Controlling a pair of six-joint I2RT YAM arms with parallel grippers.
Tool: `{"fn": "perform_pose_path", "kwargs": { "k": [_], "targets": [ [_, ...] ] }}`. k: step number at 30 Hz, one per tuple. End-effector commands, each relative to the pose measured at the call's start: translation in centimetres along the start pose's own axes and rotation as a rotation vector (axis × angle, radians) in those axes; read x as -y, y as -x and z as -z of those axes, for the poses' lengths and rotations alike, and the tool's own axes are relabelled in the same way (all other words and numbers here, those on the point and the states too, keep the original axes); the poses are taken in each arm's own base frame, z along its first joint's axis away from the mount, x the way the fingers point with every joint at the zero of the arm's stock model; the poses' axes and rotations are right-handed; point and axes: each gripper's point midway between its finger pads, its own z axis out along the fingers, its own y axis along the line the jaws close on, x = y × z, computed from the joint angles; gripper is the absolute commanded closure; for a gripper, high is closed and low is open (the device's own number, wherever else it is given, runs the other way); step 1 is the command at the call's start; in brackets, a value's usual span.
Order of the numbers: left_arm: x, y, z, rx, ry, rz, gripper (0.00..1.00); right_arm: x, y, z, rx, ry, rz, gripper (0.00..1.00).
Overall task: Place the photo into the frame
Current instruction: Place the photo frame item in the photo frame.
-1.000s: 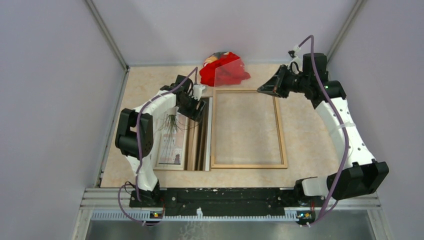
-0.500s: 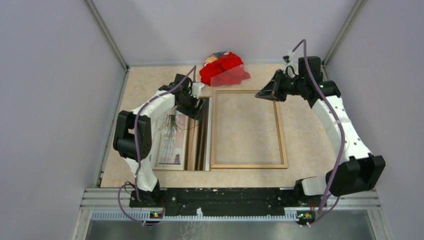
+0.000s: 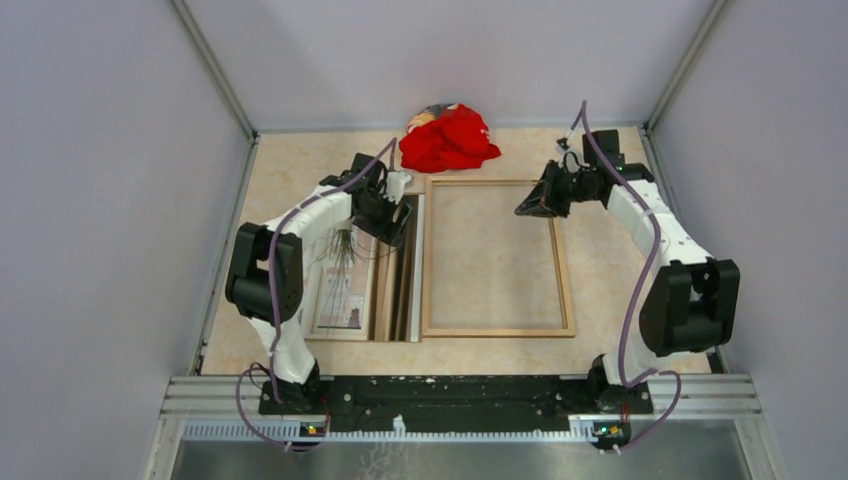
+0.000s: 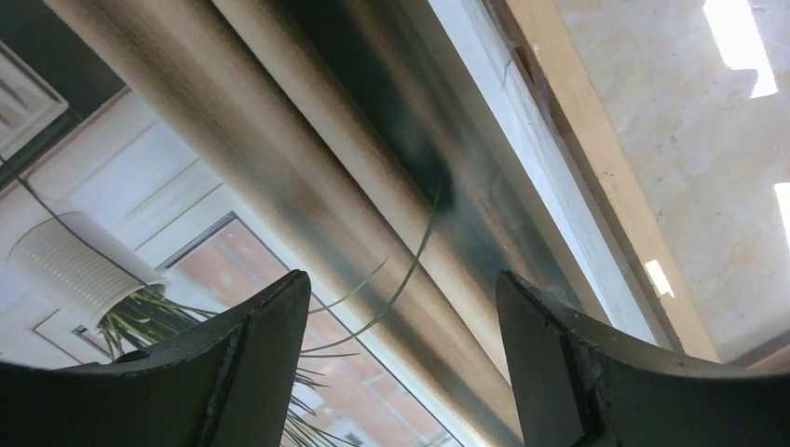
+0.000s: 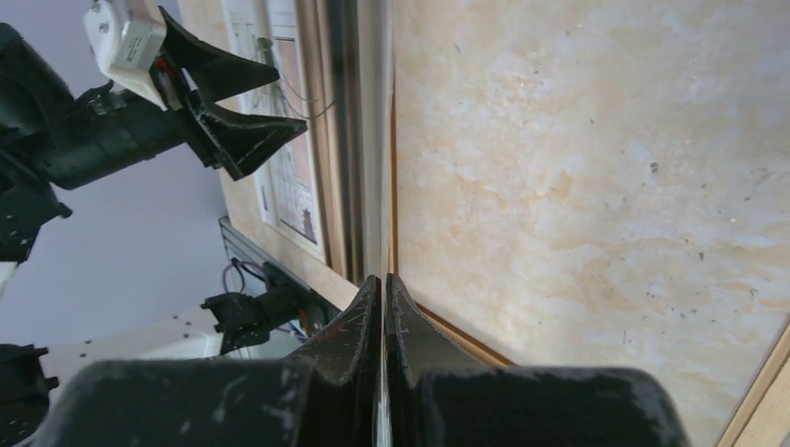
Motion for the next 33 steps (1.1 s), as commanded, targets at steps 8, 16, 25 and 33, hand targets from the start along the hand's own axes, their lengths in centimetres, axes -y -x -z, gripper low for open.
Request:
{"fn": "perform_pose_path", "kwargs": {
  "k": [8, 16, 25, 33],
  "targets": [
    [2.6, -0.6, -1.9, -0.009, 0.037, -0.134, 0.23, 6.8, -2.3, -2.9, -0.027, -0.099, -0.031, 1.00],
    [2.3, -1.4, -2.2, -0.028, 0.092, -0.177, 0.25, 11.0, -4.2, -3.9, -0.004, -0.159, -0.090, 1.00],
    [0.6, 0.8, 0.6, 0.029, 0.164, -0.209, 0.23, 13.3, -5.6, -4.6, 0.013, -0.201, -0.117, 0.93],
    [2.6, -2.8, -2.6, -0.065, 0.063, -0.158, 0.24, 12.1, -5.9, -4.6, 0.036, -0.133, -0.138, 0.63]
  ]
}}
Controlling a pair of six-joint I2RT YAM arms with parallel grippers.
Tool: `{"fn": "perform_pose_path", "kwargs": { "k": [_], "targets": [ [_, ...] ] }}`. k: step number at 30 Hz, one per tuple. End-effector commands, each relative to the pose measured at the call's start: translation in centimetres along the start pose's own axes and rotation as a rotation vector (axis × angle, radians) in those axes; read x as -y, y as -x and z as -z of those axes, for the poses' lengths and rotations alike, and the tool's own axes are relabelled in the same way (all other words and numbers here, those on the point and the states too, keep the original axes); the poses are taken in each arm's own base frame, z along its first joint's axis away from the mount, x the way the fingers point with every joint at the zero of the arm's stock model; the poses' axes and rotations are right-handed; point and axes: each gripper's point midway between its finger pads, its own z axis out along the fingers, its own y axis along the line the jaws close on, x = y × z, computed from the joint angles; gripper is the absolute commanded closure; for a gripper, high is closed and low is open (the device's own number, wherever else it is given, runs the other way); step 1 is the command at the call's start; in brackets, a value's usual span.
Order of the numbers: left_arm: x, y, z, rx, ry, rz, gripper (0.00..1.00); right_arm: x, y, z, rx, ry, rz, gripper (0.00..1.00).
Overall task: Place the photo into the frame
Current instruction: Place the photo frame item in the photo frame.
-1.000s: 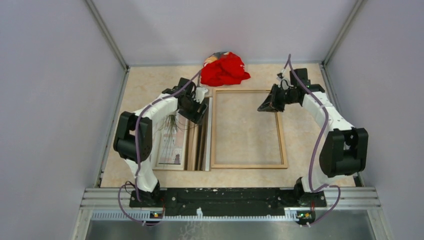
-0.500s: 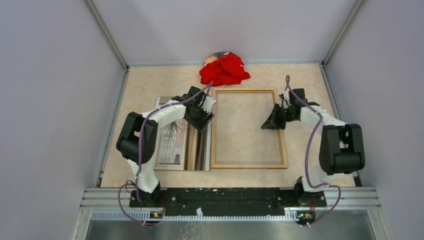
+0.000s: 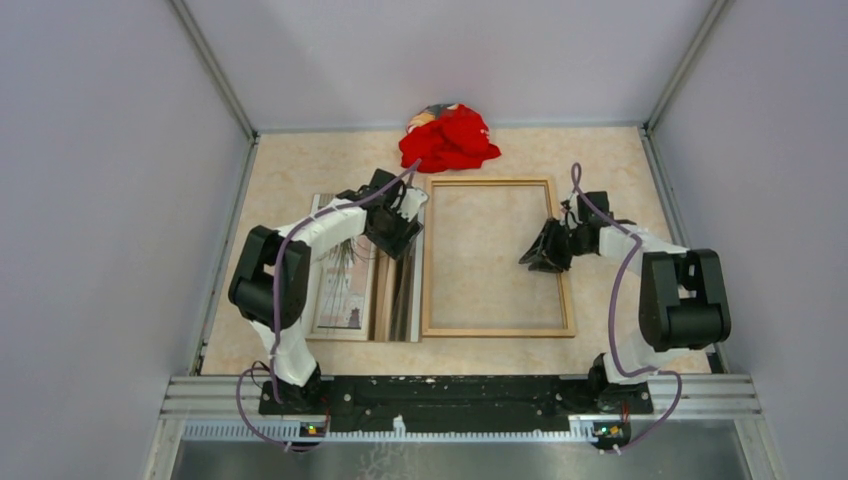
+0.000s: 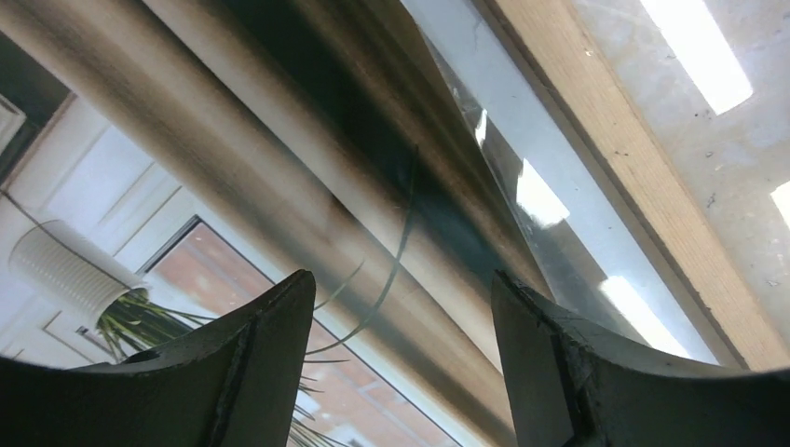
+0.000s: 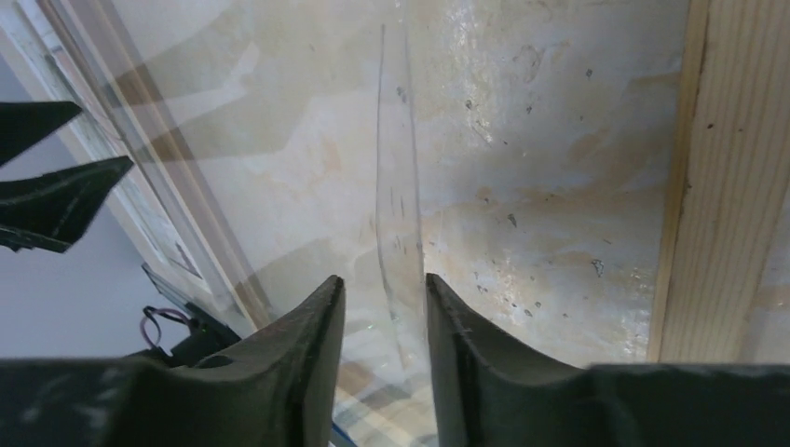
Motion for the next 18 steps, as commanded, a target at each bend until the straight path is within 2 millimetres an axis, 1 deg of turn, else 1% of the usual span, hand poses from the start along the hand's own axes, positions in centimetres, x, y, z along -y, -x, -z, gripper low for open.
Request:
{"fn": "perform_pose_path", "kwargs": {
  "k": [1, 4, 9, 15, 18],
  "targets": [
    [1.6, -0.7, -1.0, -0.014, -0.048, 0.013, 0.24, -2.0, 1.1, 1.0, 0.077, 0.089, 0.025, 0.60],
    [1.8, -0.9, -1.2, -0.012, -0.050, 0.014, 0.24, -2.5, 0.5, 1.1, 0.079, 0.131, 0.003, 0.53],
    [1.9, -1.1, -1.3, -0.015, -0.048, 0.013, 0.25, -2.3, -1.0, 1.1, 0.078, 0.173, -0.027, 0.49],
    [1.7, -1.0, -1.2, -0.010, -0.031, 0.002, 0.25, 0.1, -3.3, 0.6, 0.062, 0.107, -0.066, 0.42],
    [1.8, -0.9, -1.1, -0.009, -0.034, 0.001, 0.25, 0.9, -4.2, 0.8, 0.060, 0.076, -0.073, 0.37]
  ]
}}
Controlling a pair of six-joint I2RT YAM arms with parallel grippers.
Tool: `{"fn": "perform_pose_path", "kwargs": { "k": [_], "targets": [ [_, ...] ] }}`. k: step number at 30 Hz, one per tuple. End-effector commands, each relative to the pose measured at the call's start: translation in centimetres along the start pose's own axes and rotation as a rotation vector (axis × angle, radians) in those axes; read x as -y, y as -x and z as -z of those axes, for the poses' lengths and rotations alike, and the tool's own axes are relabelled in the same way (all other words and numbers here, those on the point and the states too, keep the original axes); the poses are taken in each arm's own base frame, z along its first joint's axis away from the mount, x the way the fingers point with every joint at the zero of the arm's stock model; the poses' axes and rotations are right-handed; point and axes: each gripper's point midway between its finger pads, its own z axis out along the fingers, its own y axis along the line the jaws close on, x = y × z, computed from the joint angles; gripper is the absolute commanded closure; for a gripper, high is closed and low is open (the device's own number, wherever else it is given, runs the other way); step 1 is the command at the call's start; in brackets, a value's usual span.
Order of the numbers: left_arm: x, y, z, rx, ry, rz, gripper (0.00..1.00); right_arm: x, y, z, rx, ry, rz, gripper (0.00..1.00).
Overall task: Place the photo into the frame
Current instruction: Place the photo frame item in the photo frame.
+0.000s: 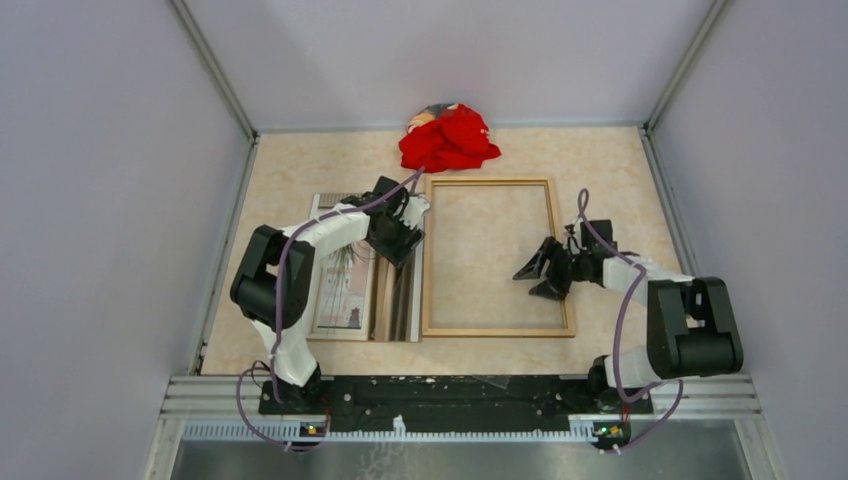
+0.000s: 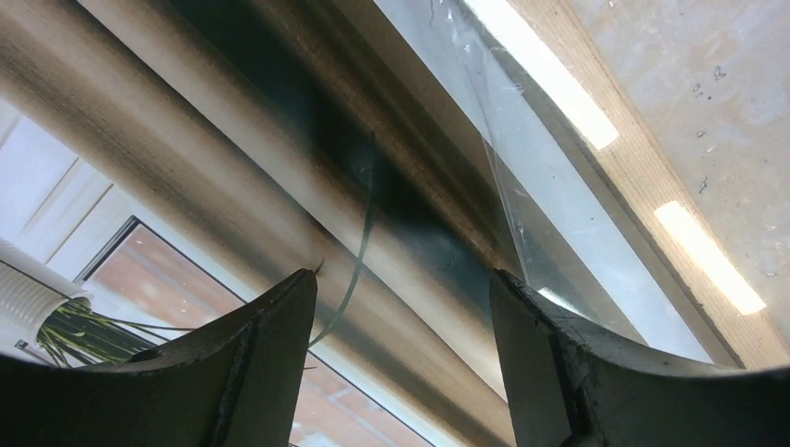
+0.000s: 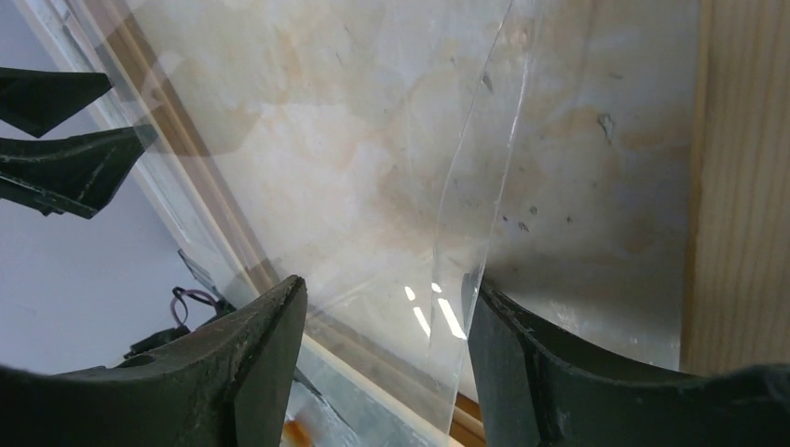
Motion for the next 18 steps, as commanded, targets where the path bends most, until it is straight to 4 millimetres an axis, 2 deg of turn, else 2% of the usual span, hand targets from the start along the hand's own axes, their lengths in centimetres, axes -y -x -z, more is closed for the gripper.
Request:
{"fn": "perform_pose_path", "kwargs": {
  "k": [1, 6, 12, 18],
  "targets": [
    [0.2, 0.5, -0.1, 0.020, 0.002, 0.002, 0.25, 0.2, 0.0, 0.9, 0.047, -0.011, 0.022, 0.36],
    [0.5, 0.5, 0.0, 0.019, -0.002, -0.004, 0.26, 2.1, -1.1, 1.7, 0.053, -0.119, 0.032, 0.32],
    [0.6, 0.4, 0.0, 0.016, 0.005, -0.010, 0.26, 3.2, -3.1, 1.8, 0.051, -0.177, 0.004, 0.32],
    [0.8, 0.4, 0.1, 0.019, 0.003, -0.012, 0.26, 2.4, -4.1, 1.3, 0.068, -0.130, -0.035, 0.33]
  ]
}}
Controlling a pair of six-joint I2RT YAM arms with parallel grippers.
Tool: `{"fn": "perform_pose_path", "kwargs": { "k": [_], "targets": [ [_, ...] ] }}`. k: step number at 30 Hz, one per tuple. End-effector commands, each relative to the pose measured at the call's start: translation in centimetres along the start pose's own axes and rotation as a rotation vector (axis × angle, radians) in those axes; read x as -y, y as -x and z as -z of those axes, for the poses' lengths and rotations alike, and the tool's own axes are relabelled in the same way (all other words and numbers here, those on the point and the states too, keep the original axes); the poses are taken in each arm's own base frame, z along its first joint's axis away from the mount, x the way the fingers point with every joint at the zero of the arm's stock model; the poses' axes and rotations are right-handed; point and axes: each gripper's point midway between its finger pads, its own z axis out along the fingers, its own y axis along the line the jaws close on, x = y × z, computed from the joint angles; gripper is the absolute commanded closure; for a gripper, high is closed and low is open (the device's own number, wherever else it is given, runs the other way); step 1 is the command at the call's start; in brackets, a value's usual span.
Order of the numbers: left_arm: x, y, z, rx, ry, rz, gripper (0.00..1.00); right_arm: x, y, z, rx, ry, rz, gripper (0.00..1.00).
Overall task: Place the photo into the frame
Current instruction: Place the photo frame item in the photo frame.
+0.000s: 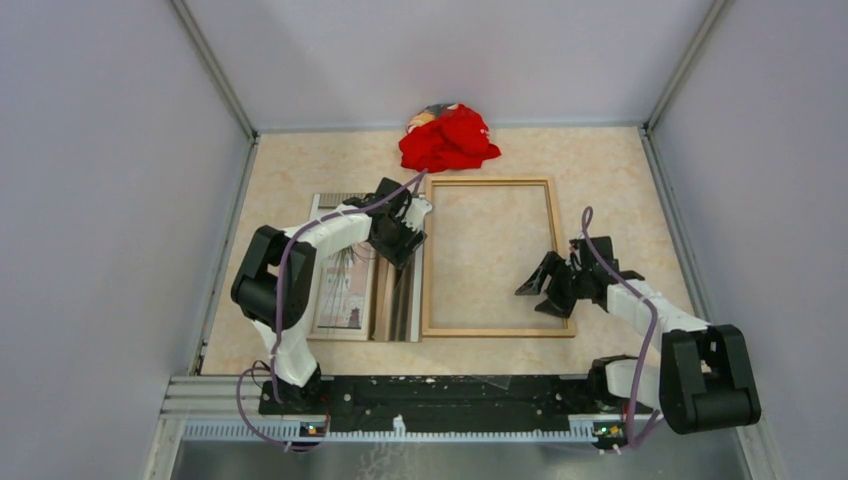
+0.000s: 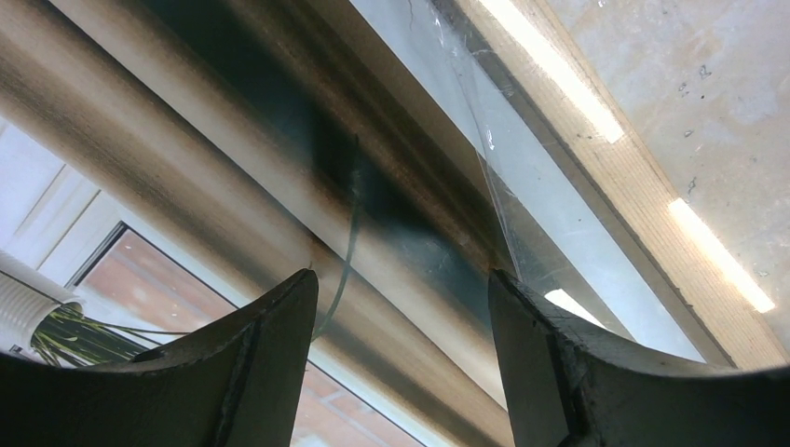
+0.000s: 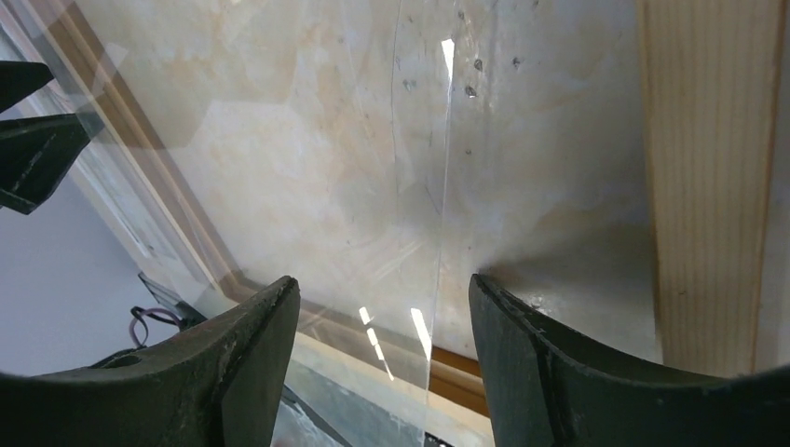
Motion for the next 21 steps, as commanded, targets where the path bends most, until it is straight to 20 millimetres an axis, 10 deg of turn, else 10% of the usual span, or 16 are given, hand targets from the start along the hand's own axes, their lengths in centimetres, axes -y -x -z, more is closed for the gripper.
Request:
{"fn": "perform_pose_path", "kwargs": {
  "k": [1, 21],
  "targets": [
    [0.3, 0.3, 0.2, 0.017, 0.003, 0.001, 0.26, 0.7, -0.8, -0.5, 0.010, -0.032, -0.052, 0.34],
    [1.8, 0.2, -0.4, 0.002, -0.023, -0.010, 0.26, -5.5, 0.9, 0.0, 0.111, 0.290, -0.031, 0.53]
  ]
}}
